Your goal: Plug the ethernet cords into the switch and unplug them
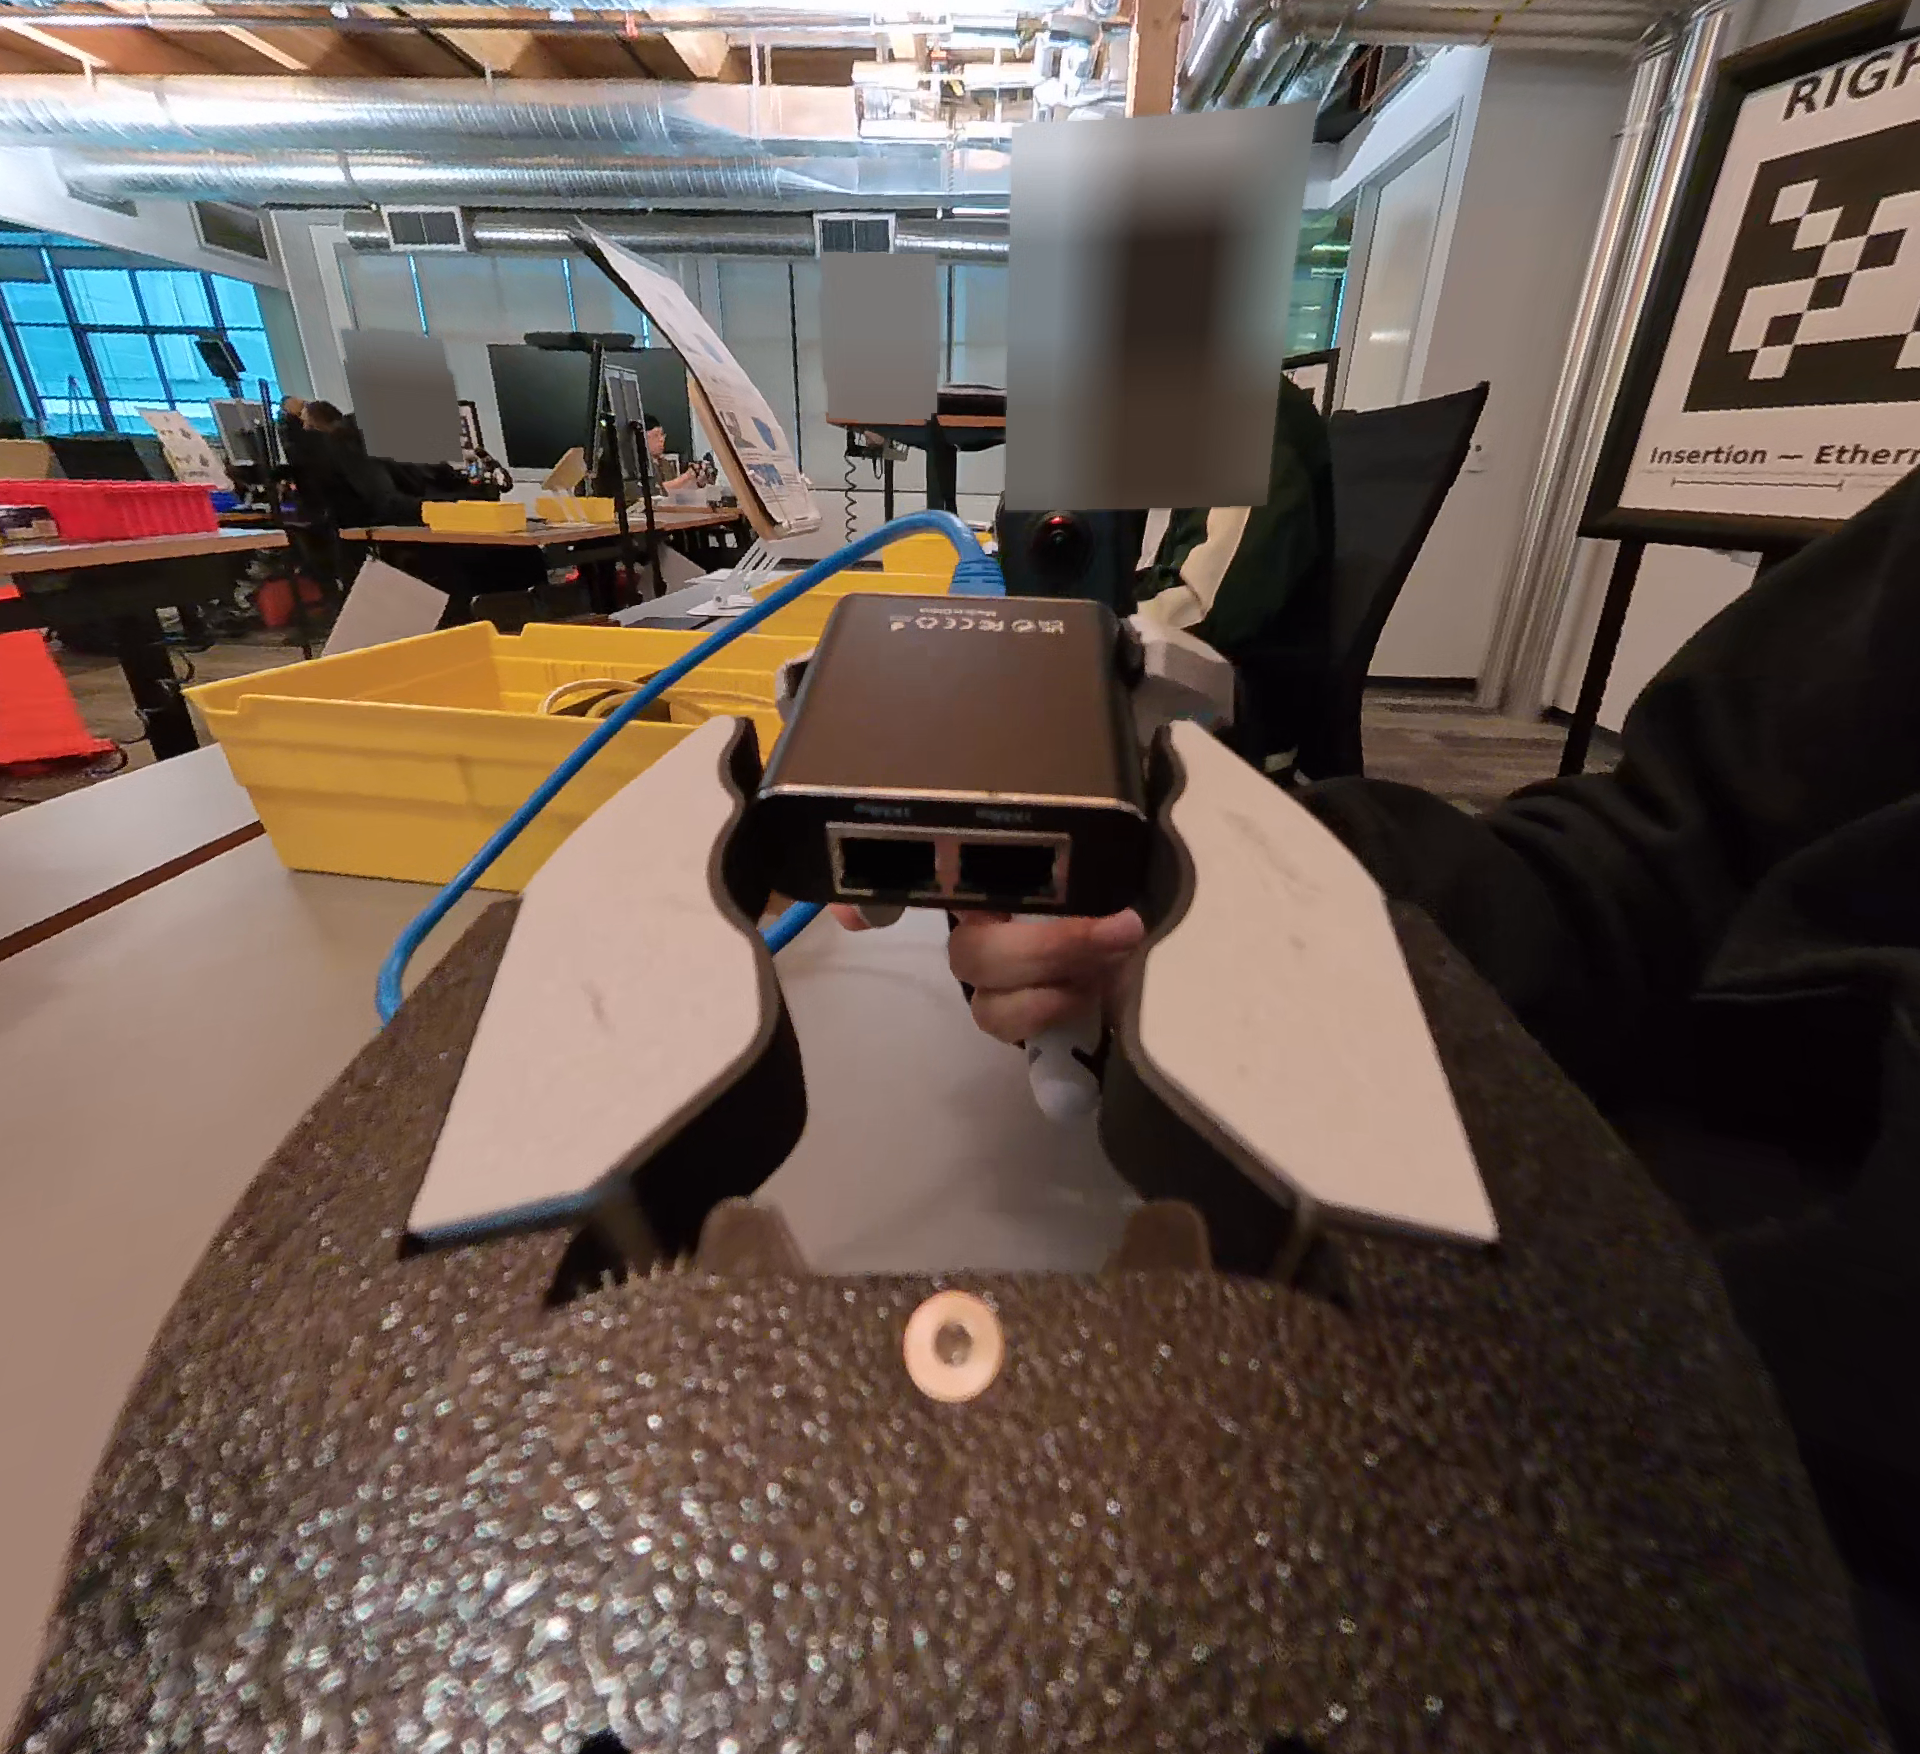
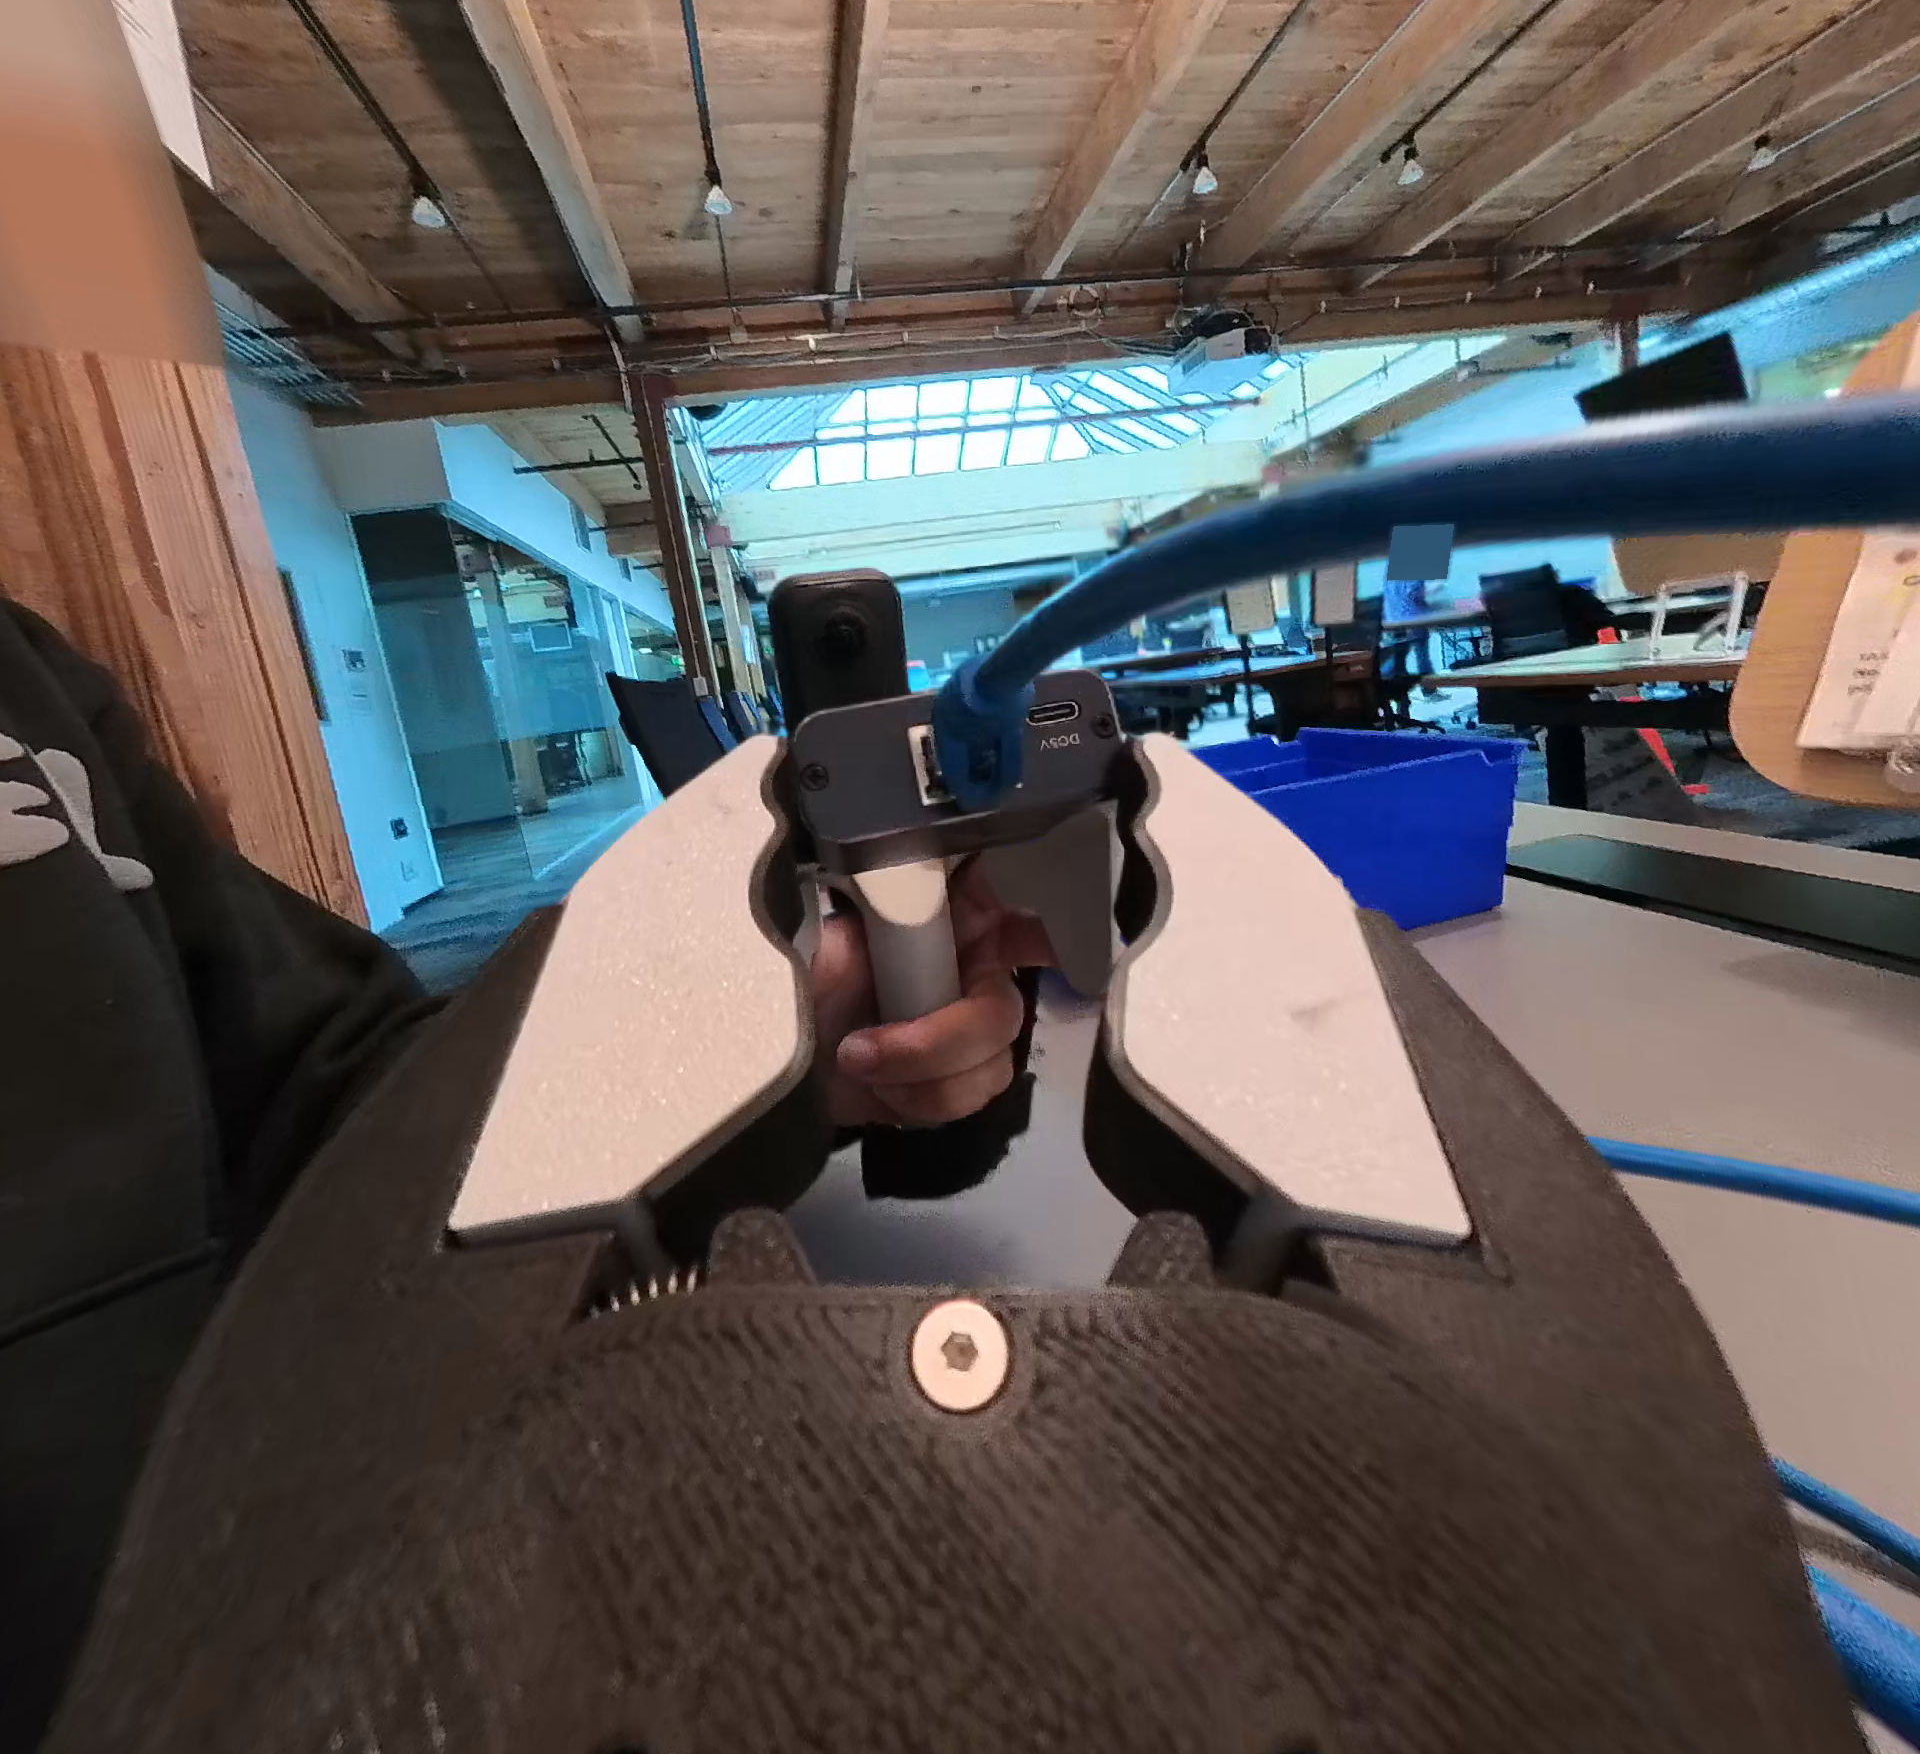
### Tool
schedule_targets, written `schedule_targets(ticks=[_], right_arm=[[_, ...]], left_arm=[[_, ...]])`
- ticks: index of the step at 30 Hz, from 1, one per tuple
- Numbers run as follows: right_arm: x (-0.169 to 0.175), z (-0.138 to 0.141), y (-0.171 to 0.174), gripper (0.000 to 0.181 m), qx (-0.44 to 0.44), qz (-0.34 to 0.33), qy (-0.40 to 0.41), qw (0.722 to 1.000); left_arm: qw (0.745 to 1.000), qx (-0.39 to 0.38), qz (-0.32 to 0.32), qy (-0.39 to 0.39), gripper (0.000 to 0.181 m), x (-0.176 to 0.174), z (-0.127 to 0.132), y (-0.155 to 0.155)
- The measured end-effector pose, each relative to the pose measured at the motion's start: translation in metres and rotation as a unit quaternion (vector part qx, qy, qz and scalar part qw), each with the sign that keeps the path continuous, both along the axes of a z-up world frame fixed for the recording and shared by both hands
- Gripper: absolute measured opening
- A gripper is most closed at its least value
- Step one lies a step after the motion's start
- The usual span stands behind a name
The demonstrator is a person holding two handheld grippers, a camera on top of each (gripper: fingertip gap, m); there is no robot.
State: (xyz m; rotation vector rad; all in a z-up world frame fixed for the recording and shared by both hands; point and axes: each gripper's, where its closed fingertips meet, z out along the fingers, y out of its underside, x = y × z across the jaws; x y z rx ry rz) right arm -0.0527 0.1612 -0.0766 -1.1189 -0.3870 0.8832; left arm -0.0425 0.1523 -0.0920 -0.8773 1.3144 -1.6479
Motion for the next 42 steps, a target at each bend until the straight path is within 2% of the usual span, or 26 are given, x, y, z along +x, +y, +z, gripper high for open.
schedule_targets(ticks=[5, 7, 10, 13, 16, 19, 21, 24, 28, 30, 32, 35, 37, 38, 39, 41, 42], right_arm=[[0.01, -0.006, 0.012, 0.053, -0.039, -0.058, -0.014, 0.997], [0.014, -0.004, 0.014, 0.059, -0.05, -0.075, 0.002, 0.996], [0.018, -0.012, 0.023, 0.073, -0.12, -0.088, 0.038, 0.988], [0.026, -0.022, 0.029, 0.074, -0.197, -0.099, 0.104, 0.97], [0.03, -0.021, 0.028, 0.068, -0.235, -0.077, 0.198, 0.949], [0.019, -0.034, 0.031, 0.059, -0.278, -0.036, 0.214, 0.936], [0.017, -0.043, 0.035, 0.054, -0.307, -0.01, 0.254, 0.917], [0.006, -0.05, 0.034, 0.059, -0.323, 0.057, 0.294, 0.898], [-0.008, -0.034, 0.023, 0.068, -0.257, 0.151, 0.308, 0.903], [-0.009, -0.025, 0.016, 0.06, -0.196, 0.153, 0.277, 0.928], [-0.011, -0.02, 0.009, 0.054, -0.137, 0.131, 0.206, 0.96], [-0.01, -0.015, 0.007, 0.064, -0.082, 0.056, 0.093, 0.991], [-0.01, -0.012, 0.008, 0.082, -0.05, -0.008, 0.018, 0.999], [-0.01, -0.01, 0.008, 0.083, -0.031, -0.033, -0.012, 0.999], [-0.009, -0.007, 0.008, 0.077, -0.013, -0.058, -0.039, 0.997], [-0.012, -0.003, -0.002, 0.06, 0.029, -0.059, -0.087, 0.994], [-0.012, -0.004, -0.003, 0.06, 0.024, -0.061, -0.105, 0.992]], left_arm=[[0.997, 0.029, 0.067, 0.001, 0.069, 0.001, -0.002, 0.018], [0.994, 0.043, 0.099, 0.0, 0.069, 0.0, -0.003, 0.026], [0.989, 0.054, 0.136, -0.002, 0.069, -0.001, -0.002, 0.037], [0.986, 0.064, 0.156, -0.009, 0.068, -0.005, 0.0, 0.044], [0.982, 0.078, 0.169, -0.012, 0.068, -0.007, 0.001, 0.047], [0.982, 0.087, 0.167, -0.014, 0.068, -0.007, 0.001, 0.046], [0.981, 0.095, 0.171, -0.009, 0.068, -0.006, -0.001, 0.045], [0.979, 0.11, 0.172, -0.006, 0.067, -0.005, -0.002, 0.043], [0.985, 0.098, 0.142, -0.021, 0.066, -0.007, 0.005, 0.033], [0.99, 0.07, 0.116, -0.041, 0.067, -0.011, 0.013, 0.029], [0.994, 0.027, 0.082, -0.062, 0.066, -0.017, 0.022, 0.025], [0.996, -0.024, 0.034, -0.083, 0.066, -0.024, 0.034, 0.021], [0.995, -0.046, 0.006, -0.087, 0.066, -0.025, 0.039, 0.015], [0.995, -0.048, -0.002, -0.083, 0.066, -0.023, 0.038, 0.011], [0.996, -0.045, -0.008, -0.079, 0.066, -0.021, 0.036, 0.006], [0.996, -0.049, -0.019, -0.072, 0.066, -0.016, 0.033, 0.0], [0.996, -0.049, -0.026, -0.069, 0.066, -0.016, 0.031, -0.001]])
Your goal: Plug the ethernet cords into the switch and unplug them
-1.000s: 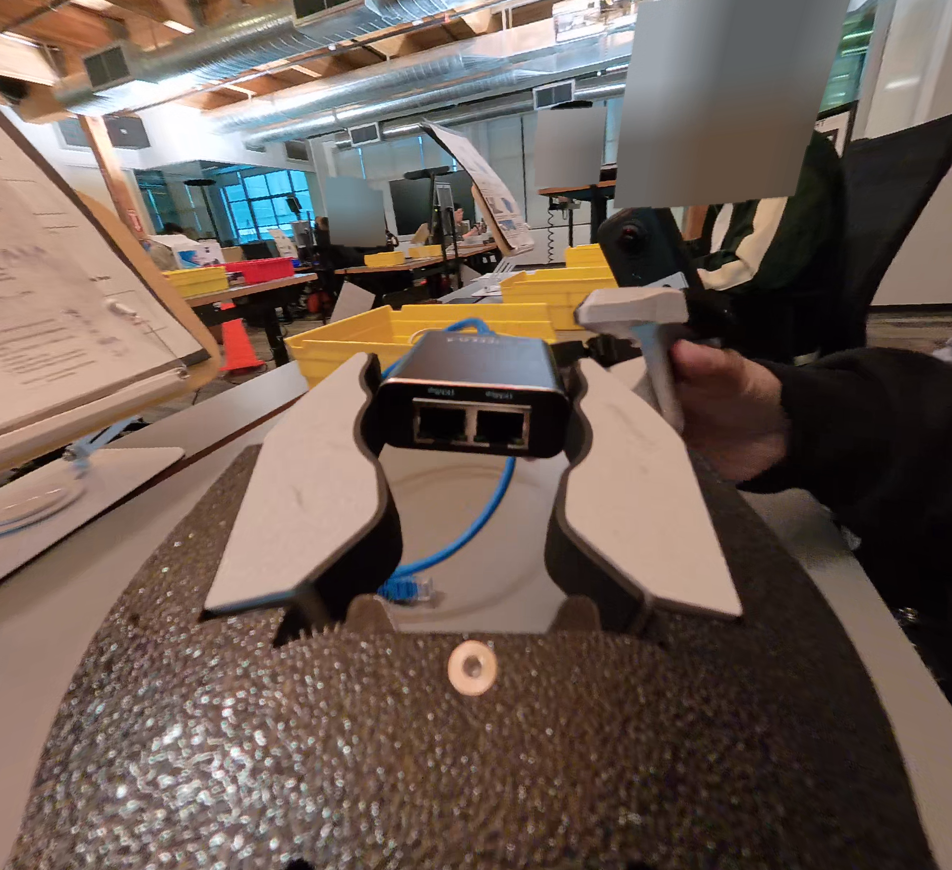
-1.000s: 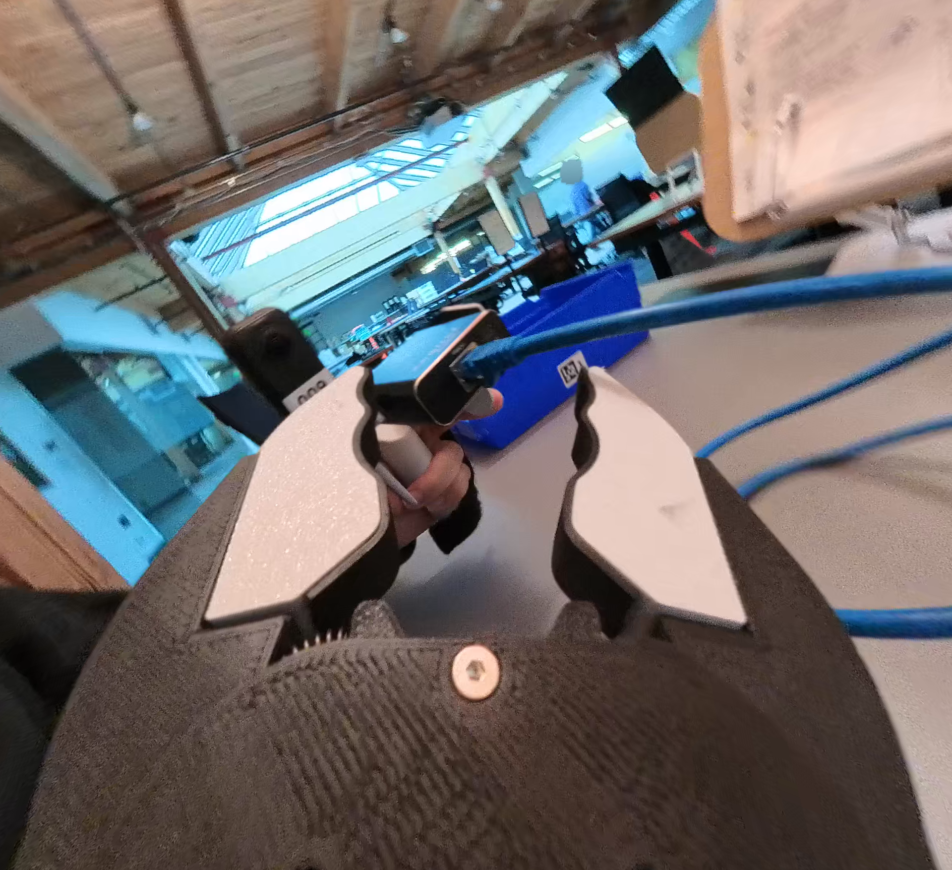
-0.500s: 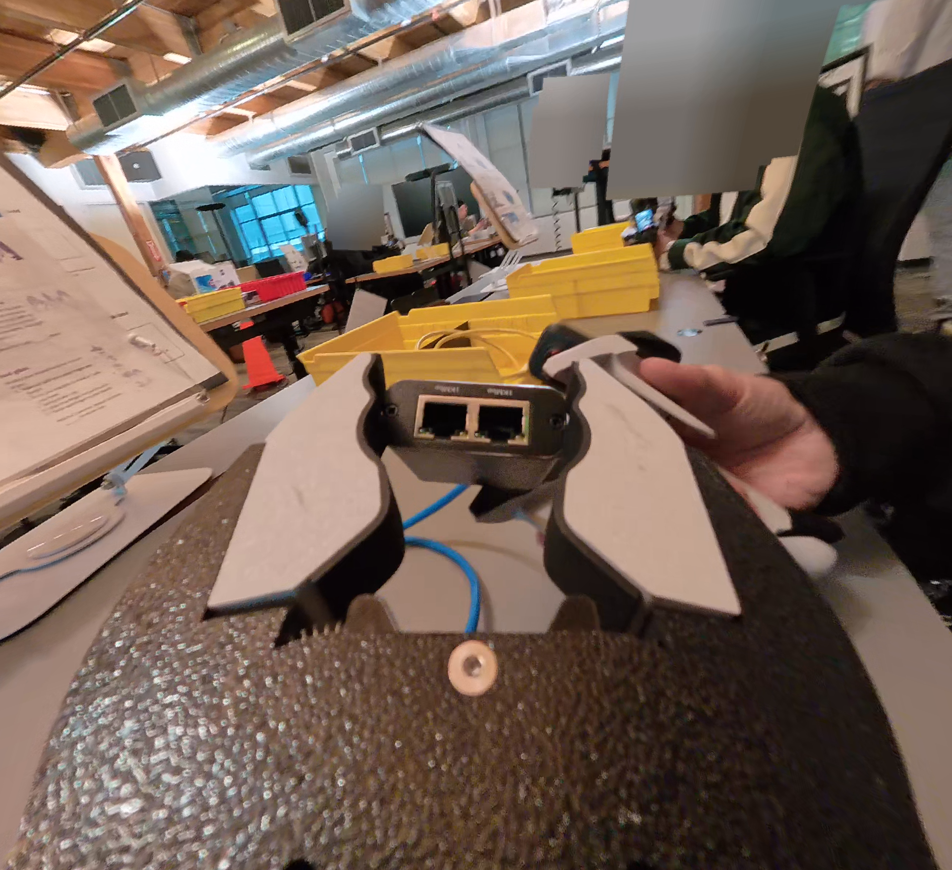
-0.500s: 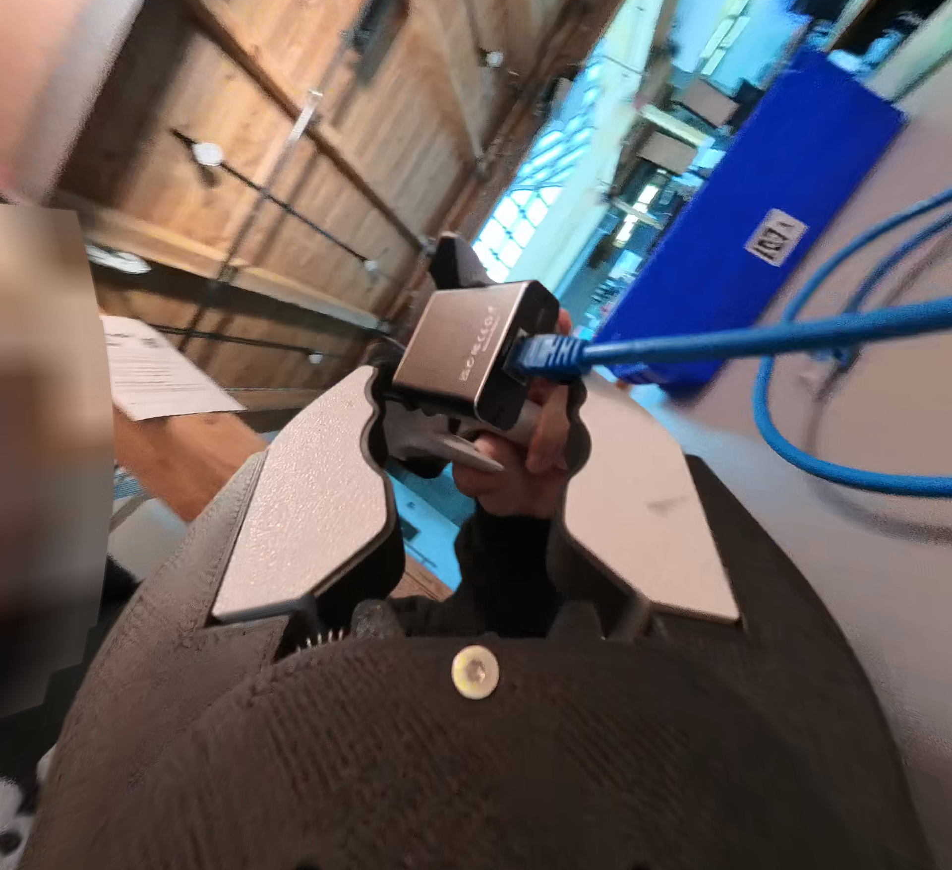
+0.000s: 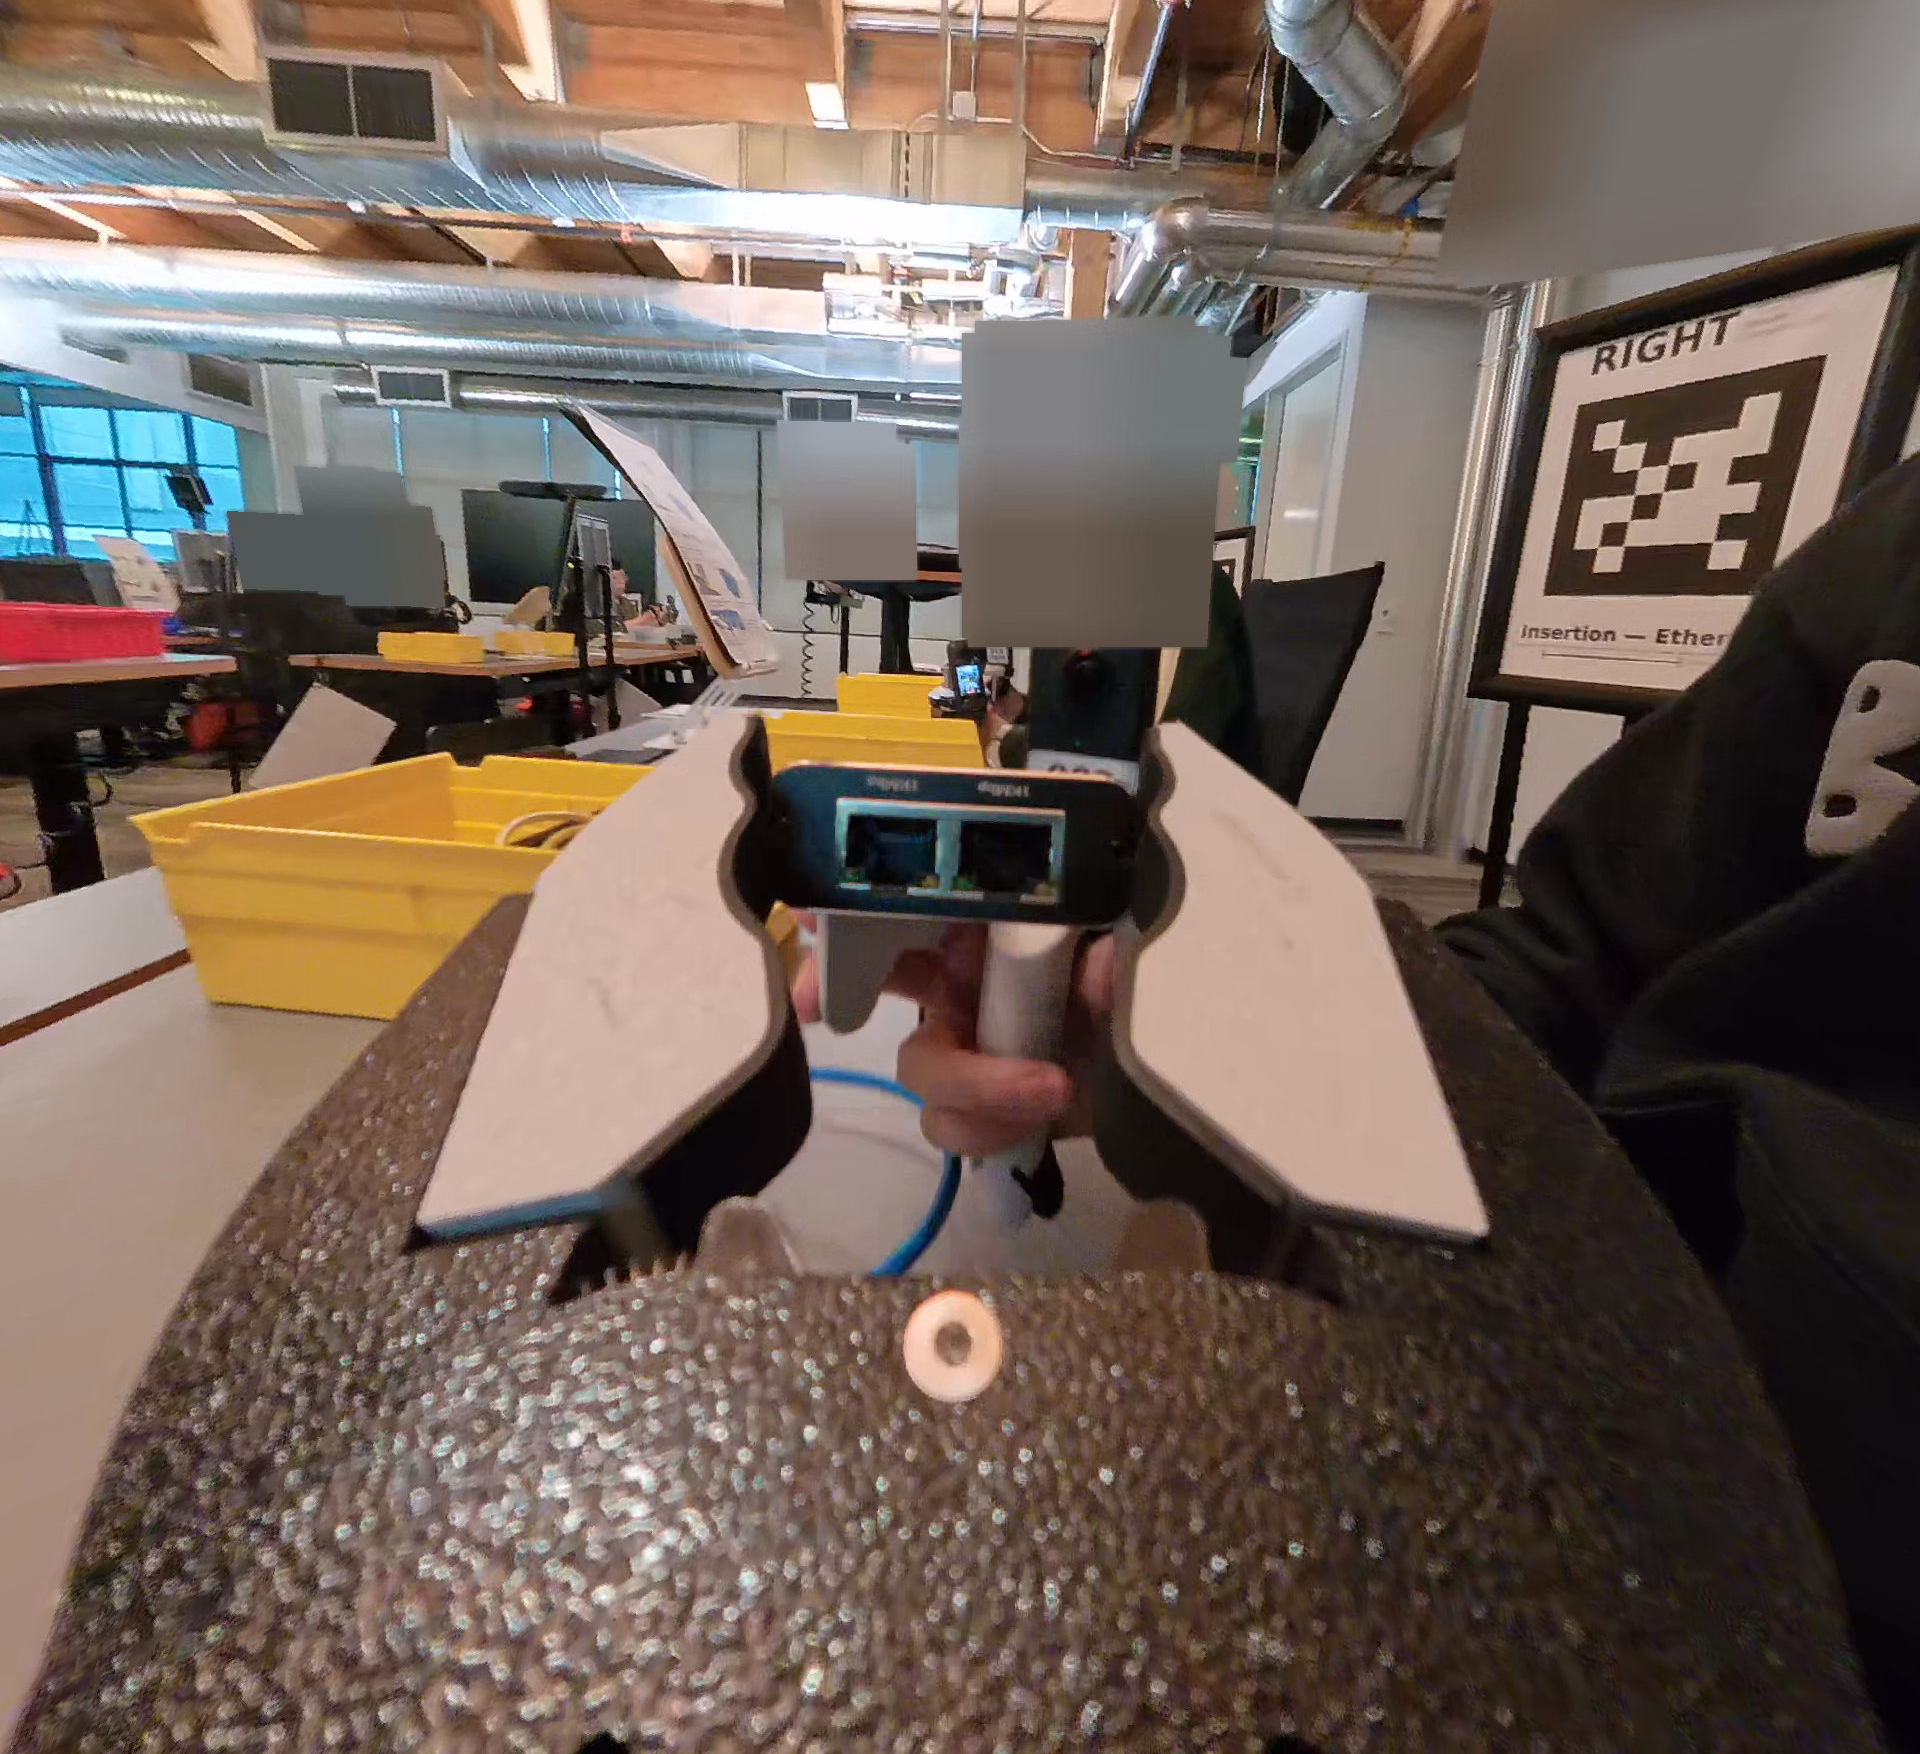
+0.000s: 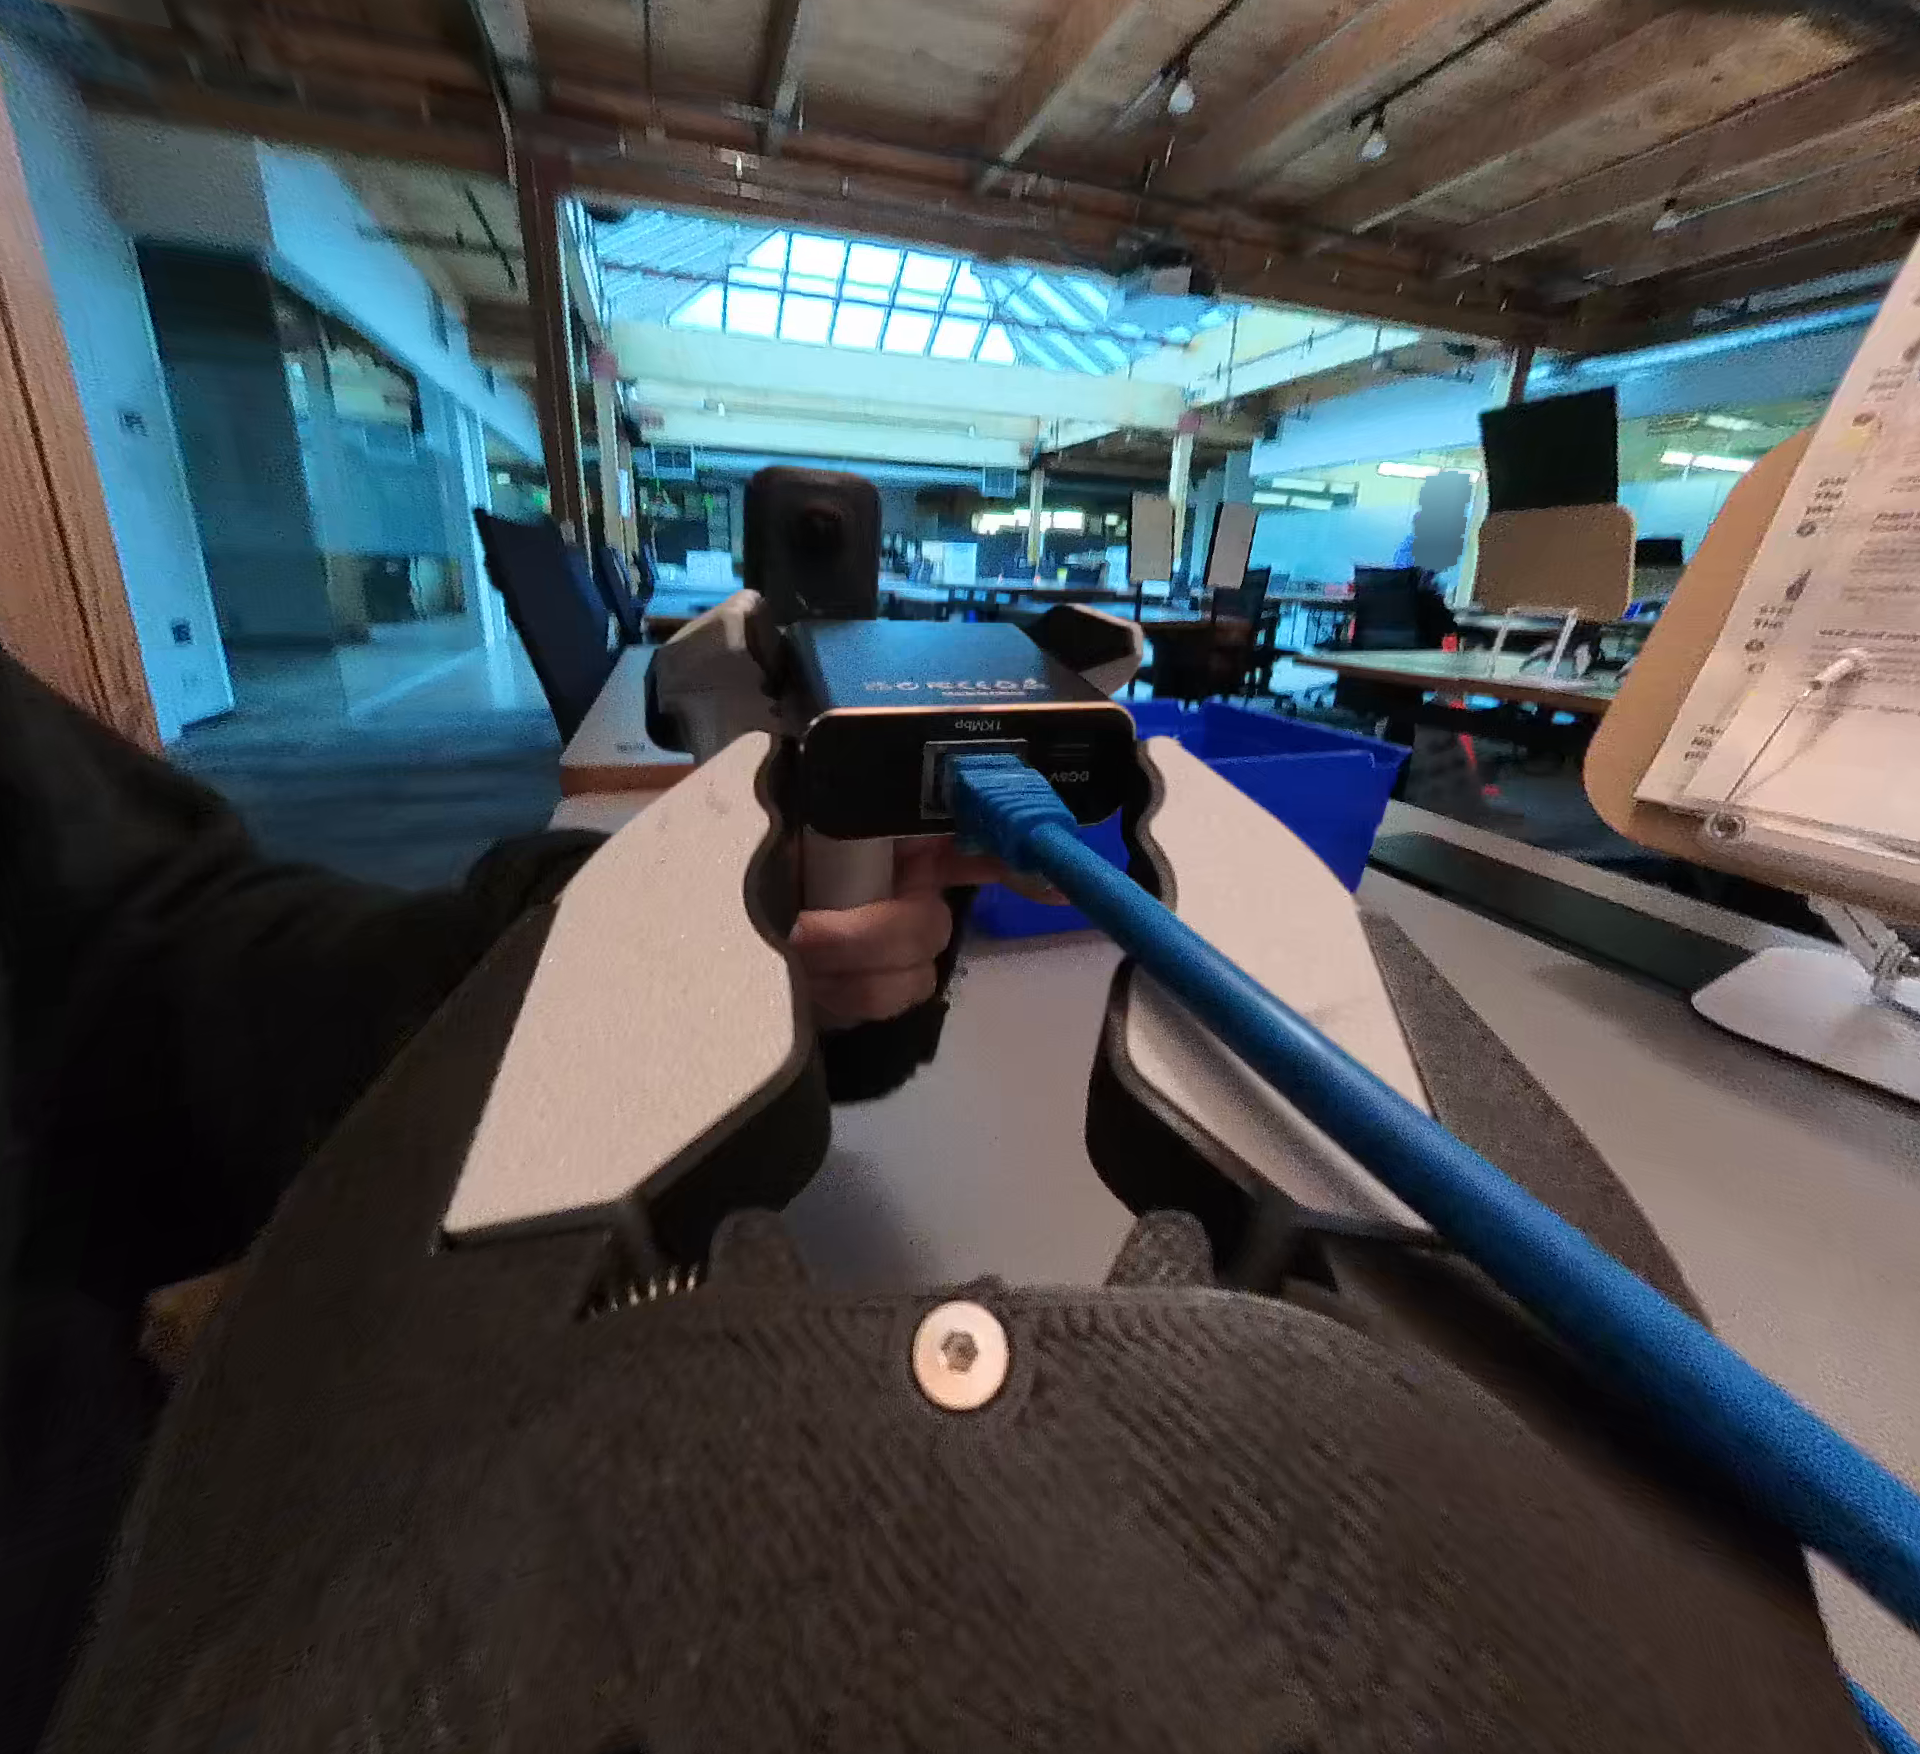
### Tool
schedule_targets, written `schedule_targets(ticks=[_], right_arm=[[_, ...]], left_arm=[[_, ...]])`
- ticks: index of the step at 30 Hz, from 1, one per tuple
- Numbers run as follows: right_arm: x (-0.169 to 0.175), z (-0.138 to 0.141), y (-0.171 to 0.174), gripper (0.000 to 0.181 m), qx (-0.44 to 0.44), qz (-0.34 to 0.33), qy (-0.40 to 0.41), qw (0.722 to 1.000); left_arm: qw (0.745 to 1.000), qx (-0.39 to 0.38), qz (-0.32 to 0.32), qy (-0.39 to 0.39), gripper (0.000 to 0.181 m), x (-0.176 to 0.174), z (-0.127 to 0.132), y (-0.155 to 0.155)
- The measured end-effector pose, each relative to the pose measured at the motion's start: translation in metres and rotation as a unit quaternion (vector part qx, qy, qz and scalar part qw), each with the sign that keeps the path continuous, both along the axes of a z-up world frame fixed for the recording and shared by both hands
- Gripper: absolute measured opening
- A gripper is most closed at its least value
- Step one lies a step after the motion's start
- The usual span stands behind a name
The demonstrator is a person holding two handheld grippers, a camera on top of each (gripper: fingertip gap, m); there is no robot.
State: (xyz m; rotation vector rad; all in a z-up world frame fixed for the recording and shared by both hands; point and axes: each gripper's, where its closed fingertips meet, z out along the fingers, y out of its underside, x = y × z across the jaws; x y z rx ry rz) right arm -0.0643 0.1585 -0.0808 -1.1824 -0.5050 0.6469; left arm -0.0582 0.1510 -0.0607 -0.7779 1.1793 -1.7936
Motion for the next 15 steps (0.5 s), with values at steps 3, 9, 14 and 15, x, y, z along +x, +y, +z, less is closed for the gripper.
schedule_targets(ticks=[3, 9, 14, 15], right_arm=[[0.003, -0.006, -0.006, 0.06, -0.012, 0.007, -0.057, 0.998], [0.002, -0.005, -0.009, 0.06, -0.029, 0.01, -0.057, 0.998], [-0.001, -0.005, -0.01, 0.059, -0.033, 0.021, -0.059, 0.998], [-0.001, -0.006, -0.01, 0.059, -0.038, 0.025, -0.063, 0.997]], left_arm=[[0.998, 0.049, 0.004, 0.036, 0.066, 0.003, -0.011, -0.005], [0.996, 0.072, -0.004, 0.053, 0.067, 0.003, -0.018, -0.013], [0.995, 0.028, -0.056, 0.072, 0.071, 0.003, -0.021, -0.018], [0.996, 0.036, -0.048, 0.067, 0.071, 0.003, -0.021, -0.017]])
